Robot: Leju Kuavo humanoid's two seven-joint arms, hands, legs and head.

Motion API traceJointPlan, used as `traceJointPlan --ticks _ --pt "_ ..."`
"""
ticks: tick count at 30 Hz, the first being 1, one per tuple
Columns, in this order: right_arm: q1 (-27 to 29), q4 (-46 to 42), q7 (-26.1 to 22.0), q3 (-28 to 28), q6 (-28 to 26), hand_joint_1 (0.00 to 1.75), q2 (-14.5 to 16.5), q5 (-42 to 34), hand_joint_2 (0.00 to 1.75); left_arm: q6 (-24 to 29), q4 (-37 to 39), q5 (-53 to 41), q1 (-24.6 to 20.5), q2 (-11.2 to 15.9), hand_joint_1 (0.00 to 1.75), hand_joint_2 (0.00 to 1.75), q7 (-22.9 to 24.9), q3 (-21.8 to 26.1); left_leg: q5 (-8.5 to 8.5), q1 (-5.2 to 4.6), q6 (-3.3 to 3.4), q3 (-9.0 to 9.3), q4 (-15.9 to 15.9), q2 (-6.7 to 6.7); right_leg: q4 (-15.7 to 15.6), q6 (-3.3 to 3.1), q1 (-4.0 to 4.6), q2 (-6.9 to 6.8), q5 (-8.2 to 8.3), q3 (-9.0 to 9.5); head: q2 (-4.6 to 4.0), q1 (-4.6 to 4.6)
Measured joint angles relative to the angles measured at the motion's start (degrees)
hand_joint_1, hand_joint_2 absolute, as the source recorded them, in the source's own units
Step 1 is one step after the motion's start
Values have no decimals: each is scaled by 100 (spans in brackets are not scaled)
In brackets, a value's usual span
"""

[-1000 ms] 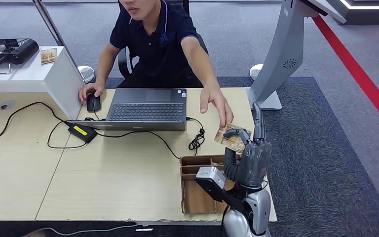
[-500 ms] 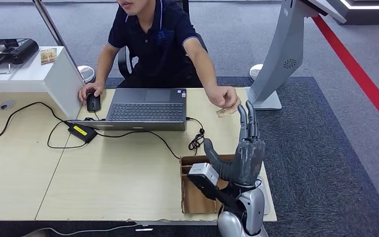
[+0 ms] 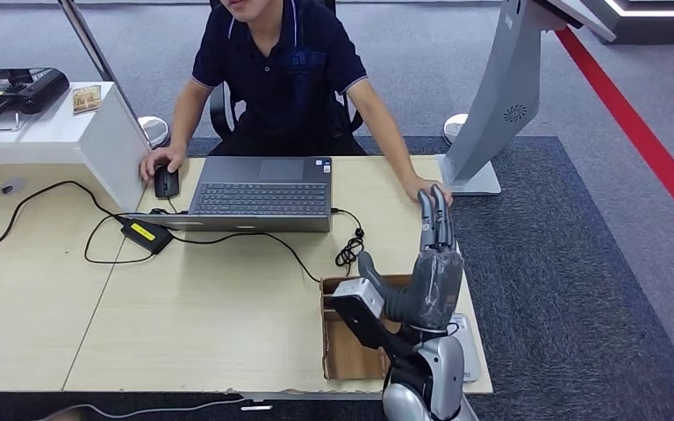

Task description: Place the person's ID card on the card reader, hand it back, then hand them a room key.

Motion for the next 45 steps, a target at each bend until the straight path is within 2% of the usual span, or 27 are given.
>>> traceJointPlan --ticks 3,12,18,28,36,45 --pt "-23 -2 351 251 0 0 -225 -161 175 17 0 35 1 9 0 0 0 1 0 0 0 -1 0 0 0 0 0 0 0 -1 0 -1" --pt "-41 -53 1008 837 123 0 -947 -882 175 88 2 178 7 14 0 0 0 25 -1 0 -1 -5 0 0 -1 0 0 0 0 -8 0 -1" --pt "60 -194 1460 1071 224 0 -1504 -829 175 121 4 256 13 15 0 0 0 51 -1 0 -1 -7 1 0 -2 0 0 0 0 -9 0 -1" --pt "180 -474 1974 1302 465 0 -2188 -228 175 167 7 322 18 15 0 0 0 68 -1 0 -1 -8 1 0 -2 0 0 0 0 -10 0 -1" --pt "192 -607 2093 1447 512 0 -2483 449 175 169 9 333 17 15 0 0 0 116 -1 0 -1 -8 1 0 -1 0 0 0 0 -11 0 -1" --pt "192 -637 2130 1550 699 0 -2602 871 175 168 11 346 18 16 0 0 0 172 -1 0 -1 -10 1 0 -1 0 0 0 0 -11 0 -1"
